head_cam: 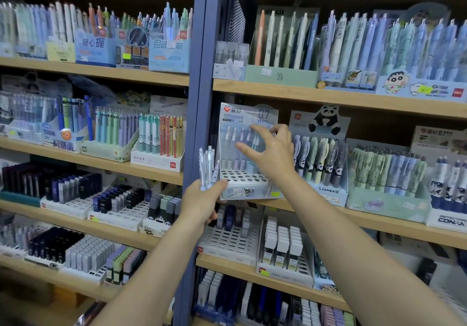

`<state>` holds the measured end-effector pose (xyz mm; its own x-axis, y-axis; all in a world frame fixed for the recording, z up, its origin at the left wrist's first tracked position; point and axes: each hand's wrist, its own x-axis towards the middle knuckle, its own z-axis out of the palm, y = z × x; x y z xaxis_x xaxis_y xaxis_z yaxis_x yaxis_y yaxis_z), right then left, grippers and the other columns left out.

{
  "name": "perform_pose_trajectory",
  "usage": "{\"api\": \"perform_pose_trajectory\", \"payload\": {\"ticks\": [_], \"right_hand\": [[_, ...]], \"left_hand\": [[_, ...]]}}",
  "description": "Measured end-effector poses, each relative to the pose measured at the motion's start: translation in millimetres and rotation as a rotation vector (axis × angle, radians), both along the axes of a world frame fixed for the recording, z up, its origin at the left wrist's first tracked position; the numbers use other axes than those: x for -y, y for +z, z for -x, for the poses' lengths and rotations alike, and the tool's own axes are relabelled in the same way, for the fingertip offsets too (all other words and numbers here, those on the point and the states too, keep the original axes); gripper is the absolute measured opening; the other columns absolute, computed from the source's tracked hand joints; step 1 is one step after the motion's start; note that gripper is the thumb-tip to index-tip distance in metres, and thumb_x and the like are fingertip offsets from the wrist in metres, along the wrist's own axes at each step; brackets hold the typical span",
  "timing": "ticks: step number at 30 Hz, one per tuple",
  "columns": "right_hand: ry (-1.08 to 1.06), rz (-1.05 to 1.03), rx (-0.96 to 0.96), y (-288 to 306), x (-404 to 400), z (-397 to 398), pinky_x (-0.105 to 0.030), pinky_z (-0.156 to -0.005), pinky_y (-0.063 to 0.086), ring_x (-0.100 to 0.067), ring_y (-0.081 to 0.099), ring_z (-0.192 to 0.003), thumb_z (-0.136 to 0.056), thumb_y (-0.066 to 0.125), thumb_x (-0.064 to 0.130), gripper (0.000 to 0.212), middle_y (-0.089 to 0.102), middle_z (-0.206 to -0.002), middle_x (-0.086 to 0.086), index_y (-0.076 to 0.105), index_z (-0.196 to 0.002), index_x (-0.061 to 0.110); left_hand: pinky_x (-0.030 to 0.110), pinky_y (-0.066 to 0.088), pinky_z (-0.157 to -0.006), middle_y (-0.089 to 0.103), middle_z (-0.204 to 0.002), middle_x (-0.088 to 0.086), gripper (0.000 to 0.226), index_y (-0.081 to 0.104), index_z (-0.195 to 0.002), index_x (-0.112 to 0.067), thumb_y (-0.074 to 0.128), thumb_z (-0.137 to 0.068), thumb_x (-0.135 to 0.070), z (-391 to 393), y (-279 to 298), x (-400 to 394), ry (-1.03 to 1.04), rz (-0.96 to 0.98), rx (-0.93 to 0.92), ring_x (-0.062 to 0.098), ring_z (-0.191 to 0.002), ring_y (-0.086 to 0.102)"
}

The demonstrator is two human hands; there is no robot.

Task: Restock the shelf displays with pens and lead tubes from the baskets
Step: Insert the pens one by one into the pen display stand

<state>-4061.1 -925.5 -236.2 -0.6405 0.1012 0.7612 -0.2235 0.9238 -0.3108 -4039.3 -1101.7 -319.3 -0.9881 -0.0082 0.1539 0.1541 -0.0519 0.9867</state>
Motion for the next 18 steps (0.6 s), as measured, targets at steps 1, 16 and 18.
{"api": "perform_pose_trajectory", "payload": {"ticks": [1, 16, 18], "right_hand": [[-0.033, -0.037, 0.013, 1.1, 1.3, 0.9, -0.04, -0.103, 0.032, -0.022, 0.034, -0.125, -0.083, 0.057, 0.074, 0.064, 0.035, -0.13, -0.003, 0.051, -0.138, 0.041], [0.16, 0.112, -0.218, -1.3, 14.3, -27.7, -0.035, -0.091, 0.042, -0.017, 0.048, -0.102, -0.094, 0.058, 0.016, 0.018, 0.056, -0.1, 0.003, 0.072, -0.105, 0.012], [0.345, 0.27, -0.027, 4.4, 26.6, -42.4, -0.028, -0.075, 0.047, -0.005, 0.057, -0.078, -0.097, 0.057, 0.016, 0.02, 0.064, -0.081, 0.006, 0.073, -0.085, 0.016]], "left_hand": [[0.02, 0.033, -0.038, 0.063, -0.08, 0.009, 0.027, 0.06, -0.098, -0.018, 0.07, -0.09, -0.042, -1.1, 0.6, 0.2, 0.003, 0.007, -0.001, 0.013, -0.038, 0.043], [0.021, 0.037, -0.039, 0.058, -0.066, 0.005, 0.028, 0.06, -0.093, -0.01, 0.068, -0.094, -0.037, -10.3, 9.3, 18.5, 0.055, -0.036, -0.122, 0.013, -0.038, 0.043], [0.023, 0.031, -0.042, 0.056, -0.064, 0.004, 0.022, 0.057, -0.091, -0.011, 0.067, -0.094, -0.031, -13.9, 18.2, 16.3, -0.08, -0.088, -0.122, 0.014, -0.038, 0.042]]}}
